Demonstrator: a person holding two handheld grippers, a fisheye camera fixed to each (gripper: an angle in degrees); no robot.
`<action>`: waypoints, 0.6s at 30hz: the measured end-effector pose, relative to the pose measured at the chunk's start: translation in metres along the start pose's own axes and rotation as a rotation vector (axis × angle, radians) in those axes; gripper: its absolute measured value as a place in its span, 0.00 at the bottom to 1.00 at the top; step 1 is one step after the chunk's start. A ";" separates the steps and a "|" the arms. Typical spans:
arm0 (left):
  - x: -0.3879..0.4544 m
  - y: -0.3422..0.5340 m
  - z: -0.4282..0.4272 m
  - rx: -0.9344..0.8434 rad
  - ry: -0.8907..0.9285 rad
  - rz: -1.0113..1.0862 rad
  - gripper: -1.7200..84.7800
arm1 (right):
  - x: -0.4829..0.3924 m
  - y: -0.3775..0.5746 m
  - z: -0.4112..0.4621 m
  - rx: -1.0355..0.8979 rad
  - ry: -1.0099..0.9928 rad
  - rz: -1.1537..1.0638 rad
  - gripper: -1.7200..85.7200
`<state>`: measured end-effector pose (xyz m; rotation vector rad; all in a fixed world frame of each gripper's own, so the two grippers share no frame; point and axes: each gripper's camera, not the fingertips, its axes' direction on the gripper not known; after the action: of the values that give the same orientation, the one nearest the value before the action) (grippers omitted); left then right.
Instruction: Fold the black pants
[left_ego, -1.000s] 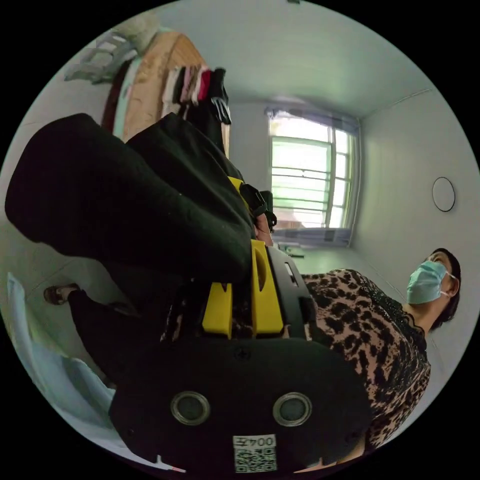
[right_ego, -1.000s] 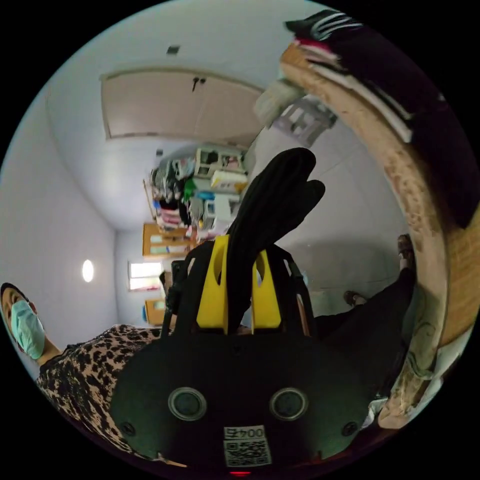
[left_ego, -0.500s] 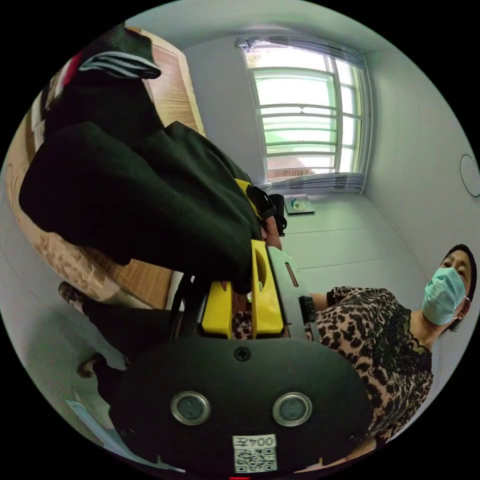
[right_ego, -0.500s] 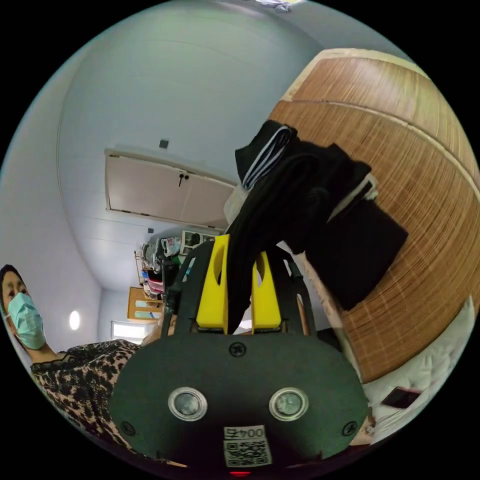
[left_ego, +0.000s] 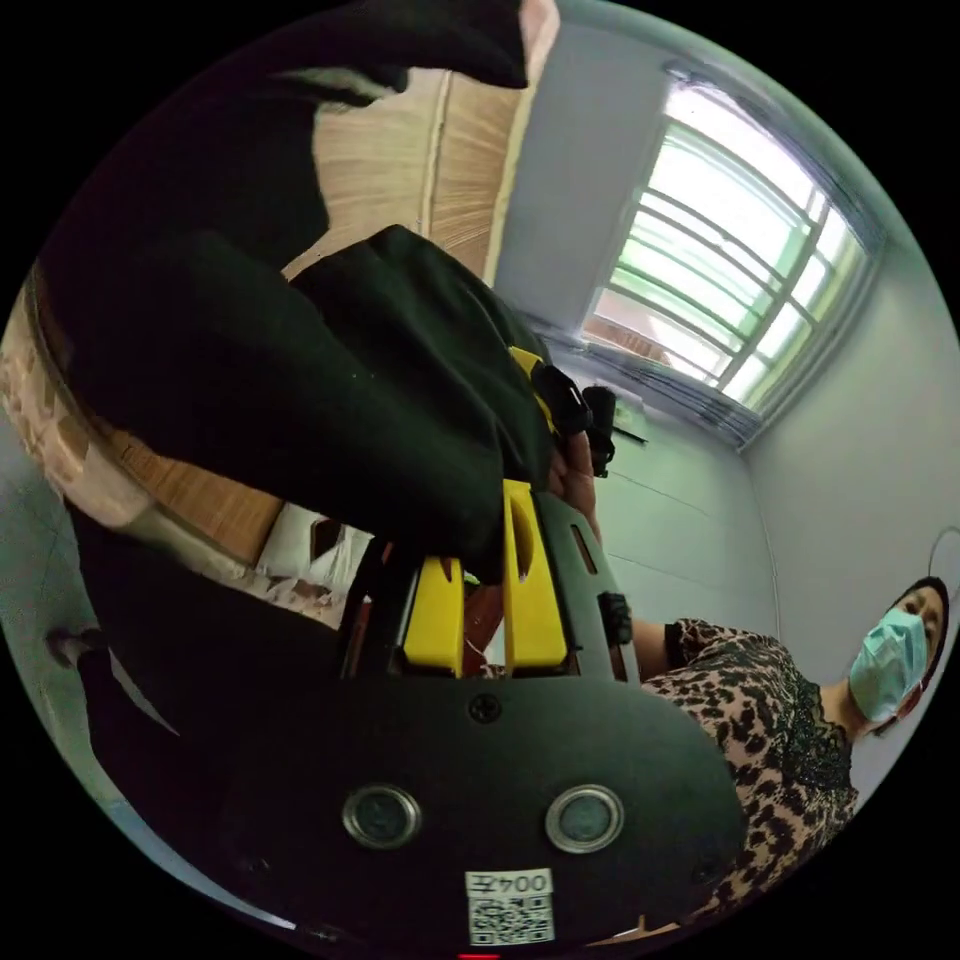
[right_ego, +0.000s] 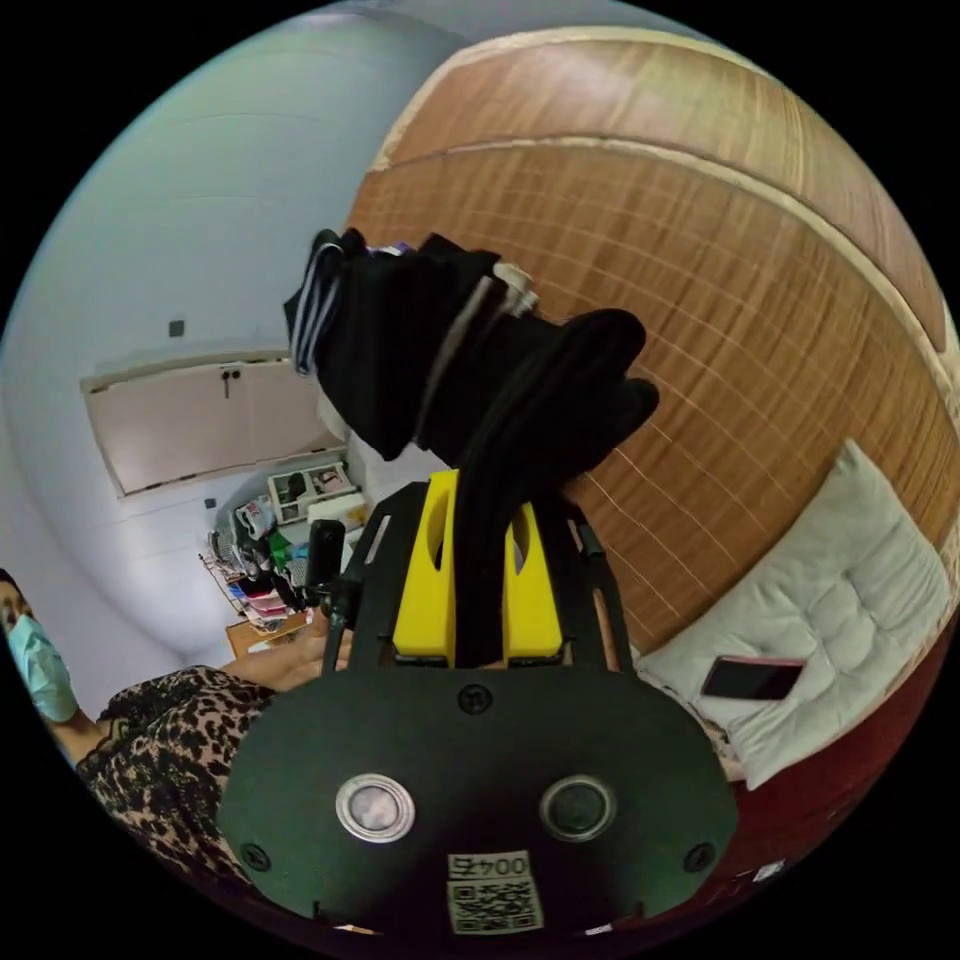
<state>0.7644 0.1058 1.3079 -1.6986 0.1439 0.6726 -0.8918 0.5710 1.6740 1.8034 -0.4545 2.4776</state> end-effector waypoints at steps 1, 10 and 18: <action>-0.002 -0.003 0.001 0.002 -0.035 0.012 0.11 | 0.003 -0.001 0.003 -0.004 0.001 0.003 0.11; 0.025 -0.011 -0.011 0.185 -0.430 0.448 0.11 | -0.008 -0.033 0.023 0.258 -0.262 -0.267 0.11; -0.110 -0.036 -0.016 0.207 -0.296 0.061 0.07 | -0.007 -0.127 0.129 0.067 -0.081 0.000 0.17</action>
<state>0.6953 0.0707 1.3959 -1.3849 0.0542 0.9148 -0.7440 0.6599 1.7306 1.9341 -0.3804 2.4558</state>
